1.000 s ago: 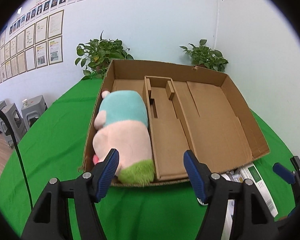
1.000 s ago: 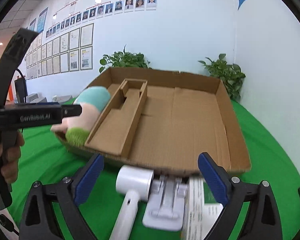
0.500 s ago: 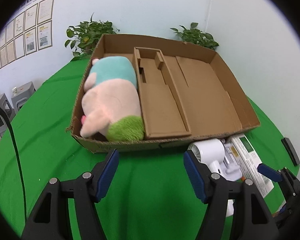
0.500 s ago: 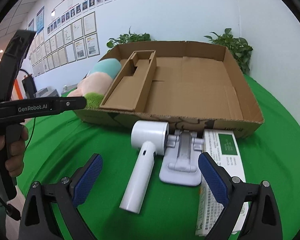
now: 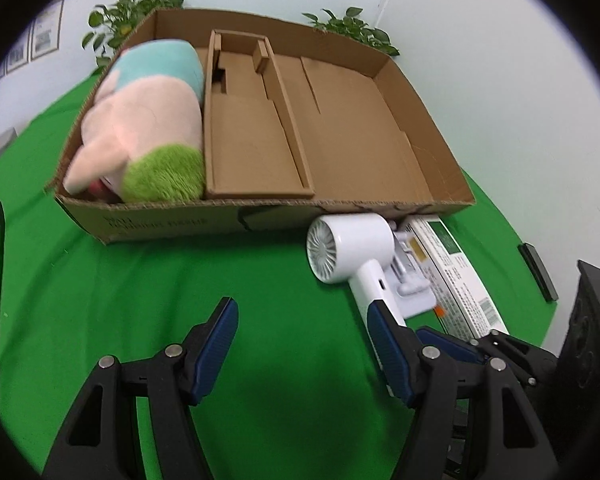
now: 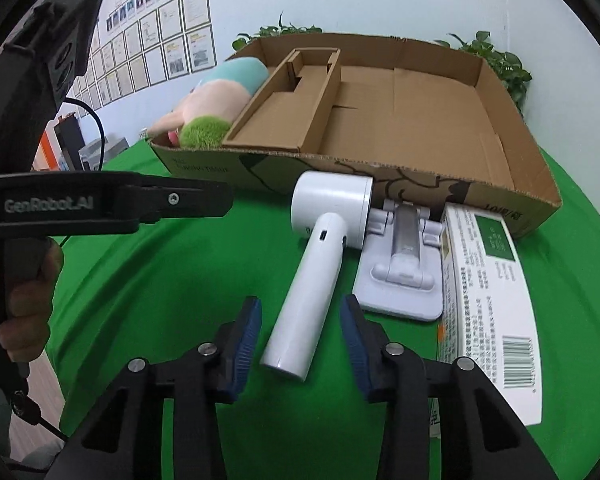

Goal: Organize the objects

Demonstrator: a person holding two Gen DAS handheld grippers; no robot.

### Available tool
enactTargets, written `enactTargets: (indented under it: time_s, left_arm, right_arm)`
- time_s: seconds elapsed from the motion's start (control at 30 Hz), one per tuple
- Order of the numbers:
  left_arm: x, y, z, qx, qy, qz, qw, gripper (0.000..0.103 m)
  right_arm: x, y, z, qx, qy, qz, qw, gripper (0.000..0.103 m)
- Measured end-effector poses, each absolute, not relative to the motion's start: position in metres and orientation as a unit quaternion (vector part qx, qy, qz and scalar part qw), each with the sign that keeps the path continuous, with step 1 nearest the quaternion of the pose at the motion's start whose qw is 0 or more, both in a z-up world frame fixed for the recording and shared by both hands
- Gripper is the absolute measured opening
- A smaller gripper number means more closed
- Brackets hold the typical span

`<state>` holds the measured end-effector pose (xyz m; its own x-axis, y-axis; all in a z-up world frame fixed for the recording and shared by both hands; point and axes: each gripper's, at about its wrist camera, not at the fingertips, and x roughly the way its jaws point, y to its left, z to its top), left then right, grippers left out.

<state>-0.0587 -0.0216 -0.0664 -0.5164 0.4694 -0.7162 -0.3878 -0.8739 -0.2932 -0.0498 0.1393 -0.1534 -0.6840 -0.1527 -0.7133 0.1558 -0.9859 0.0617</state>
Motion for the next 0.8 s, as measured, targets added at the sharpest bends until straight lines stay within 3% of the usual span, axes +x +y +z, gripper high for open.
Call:
enactTargets:
  time_s: [0.13, 0.17, 0.8]
  left_arm:
    - [-0.061, -0.019, -0.071, -0.438, -0.064, 0.858, 0.261, 0.067]
    - [-0.062, -0.018, -0.072, -0.44, -0.068, 0.856, 0.261, 0.067]
    - [-0.069, -0.005, -0.106, -0.511, -0.168, 0.767, 0.35, 0.067]
  right_arm:
    - [-0.054, 0.135, -0.161, 0.401, 0.009, -0.912, 0.082, 0.038]
    - [-0.056, 0.133, -0.162, 0.404, 0.012, -0.911, 0.08, 0.031]
    - [-0.043, 0.134, -0.164, 0.431, -0.034, -0.894, 0.116, 0.028]
